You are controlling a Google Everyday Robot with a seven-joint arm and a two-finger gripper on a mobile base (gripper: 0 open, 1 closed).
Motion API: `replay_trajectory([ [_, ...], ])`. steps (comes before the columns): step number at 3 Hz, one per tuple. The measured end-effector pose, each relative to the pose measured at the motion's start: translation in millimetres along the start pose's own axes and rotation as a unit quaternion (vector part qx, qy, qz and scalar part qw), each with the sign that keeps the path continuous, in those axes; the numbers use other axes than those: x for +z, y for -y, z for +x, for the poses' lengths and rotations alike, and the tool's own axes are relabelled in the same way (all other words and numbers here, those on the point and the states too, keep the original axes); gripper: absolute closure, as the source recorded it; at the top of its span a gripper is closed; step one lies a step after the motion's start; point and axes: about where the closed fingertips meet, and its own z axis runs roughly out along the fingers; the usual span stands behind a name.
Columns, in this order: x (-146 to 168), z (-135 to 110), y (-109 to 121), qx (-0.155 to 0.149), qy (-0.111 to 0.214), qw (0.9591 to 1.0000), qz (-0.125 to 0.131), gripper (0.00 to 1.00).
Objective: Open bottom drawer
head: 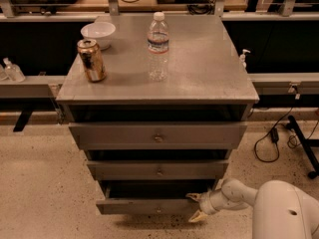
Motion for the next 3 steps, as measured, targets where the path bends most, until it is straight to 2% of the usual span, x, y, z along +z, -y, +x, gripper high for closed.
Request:
replay_trajectory([
  [1, -0.6, -1.5, -8.2, 0.010, 0.002, 0.9999, -0.012, 0.43],
  [2, -4.6, -11.5, -22.1, 0.008, 0.003, 0.9995, -0.030, 0.42],
  [3, -4.7, -11.5, -21.8, 0.008, 0.003, 0.9995, -0.030, 0.48],
])
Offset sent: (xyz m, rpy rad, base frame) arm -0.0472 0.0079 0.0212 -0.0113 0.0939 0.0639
